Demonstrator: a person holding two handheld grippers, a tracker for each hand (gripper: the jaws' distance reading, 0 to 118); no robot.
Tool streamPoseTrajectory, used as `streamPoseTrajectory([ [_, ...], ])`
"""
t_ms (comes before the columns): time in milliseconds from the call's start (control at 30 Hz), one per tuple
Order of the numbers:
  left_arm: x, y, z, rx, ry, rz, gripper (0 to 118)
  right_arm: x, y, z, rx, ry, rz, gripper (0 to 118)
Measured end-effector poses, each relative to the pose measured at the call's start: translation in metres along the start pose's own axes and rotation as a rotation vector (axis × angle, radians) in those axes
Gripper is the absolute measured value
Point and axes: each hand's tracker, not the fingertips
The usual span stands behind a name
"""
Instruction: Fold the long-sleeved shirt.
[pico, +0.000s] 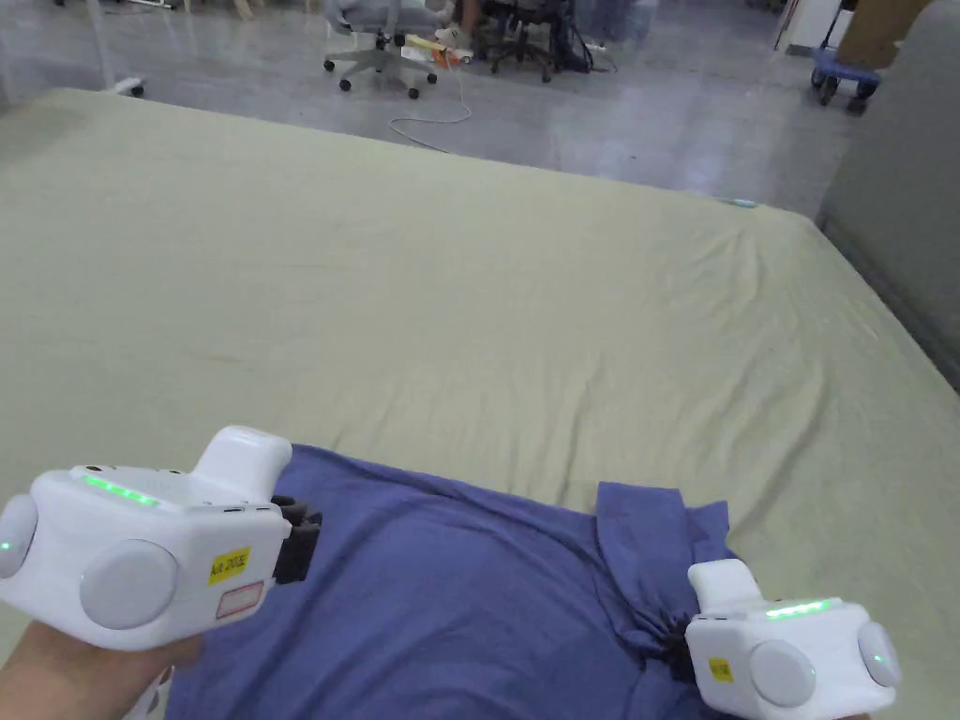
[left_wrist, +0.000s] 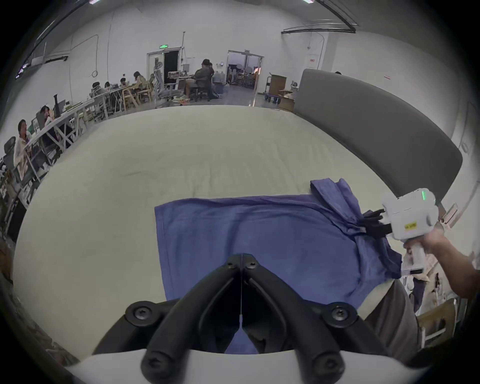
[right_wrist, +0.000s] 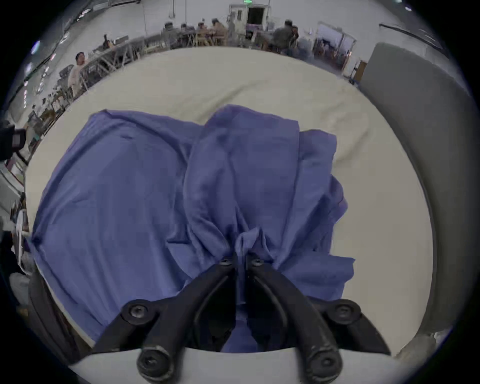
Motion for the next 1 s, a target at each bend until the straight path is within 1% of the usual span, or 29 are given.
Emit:
streamPoseTrajectory([
  [33,0.0,-0.002,0.005,0.002,0.0,-0.003,0,0.001,0.006,0.009,-0.023,-0.008,-0.008,3],
  [67,0.0,-0.003,0.009,0.002,-0.001,-0.005,0,0.003,0.013,0.018,-0.041,-0.006,-0.026,8],
  [100,0.001,-0.004,0.013,0.003,-0.001,-0.007,0,0.006,0.017,0.031,0.003,0.014,-0.071,23],
  [133,0.001,-0.005,0.016,0.009,0.001,-0.009,0,0.01,0.02,0.046,0.063,0.035,-0.089,65],
  [167,0.001,-0.007,0.02,0.017,0.006,-0.008,0,0.015,0.021,0.063,0.117,0.059,-0.113,99],
  [200,0.001,-0.008,0.023,0.02,0.011,-0.006,0,0.017,0.022,0.077,0.149,0.048,-0.118,117],
  [267,0.0,-0.012,0.027,0.025,0.012,0.0,0,0.019,0.018,0.106,0.22,0.042,-0.106,118],
  [300,0.0,-0.014,0.028,0.025,0.012,0.004,0,0.021,0.016,0.113,0.209,0.031,-0.1,115],
  [333,-0.001,-0.015,0.026,0.022,0.012,0.008,0,0.022,0.015,0.117,0.194,0.027,-0.099,88],
  [367,-0.003,-0.016,0.024,0.017,0.012,0.016,0,0.023,0.012,0.119,0.174,0.023,-0.095,45],
  [400,-0.006,-0.017,0.021,0.006,0.016,0.027,0,0.024,0.008,0.12,0.159,0.032,-0.088,0],
  [500,-0.015,-0.009,0.007,-0.005,0.051,0.052,0,0.024,-0.002,0.107,0.108,0.048,-0.083,0],
  [533,-0.02,-0.004,0.001,-0.005,0.061,0.058,0,0.024,-0.005,0.103,0.083,0.075,-0.051,0],
  [567,-0.027,0.006,-0.008,-0.004,0.075,0.073,0,0.023,-0.009,0.099,0.069,0.074,-0.034,0],
  [600,-0.037,0.017,-0.02,-0.003,0.079,0.093,6,0.023,-0.013,0.096,0.074,0.061,-0.038,0],
  [633,-0.046,0.027,-0.032,-0.012,0.084,0.112,34,0.025,-0.015,0.098,0.068,0.058,-0.03,0],
  [700,-0.065,0.05,-0.069,-0.058,0.163,0.15,99,0.027,-0.02,0.095,0.051,0.062,-0.036,0],
  [733,-0.078,0.058,-0.088,-0.064,0.187,0.162,118,0.029,-0.023,0.093,0.044,0.069,-0.047,0],
  [767,-0.087,0.065,-0.101,-0.011,0.219,0.162,118,0.031,-0.024,0.103,0.04,0.08,-0.056,0],
  [833,-0.106,0.075,-0.137,-0.088,0.283,0.155,118,0.033,-0.029,0.102,0.024,0.097,-0.069,0],
  [900,-0.121,0.076,-0.17,-0.189,0.345,0.189,118,0.033,-0.031,0.106,-0.003,0.104,-0.058,0],
  [1000,-0.128,0.067,-0.199,-0.239,0.302,0.258,112,0.036,-0.03,0.098,-0.037,0.075,-0.035,0],
])
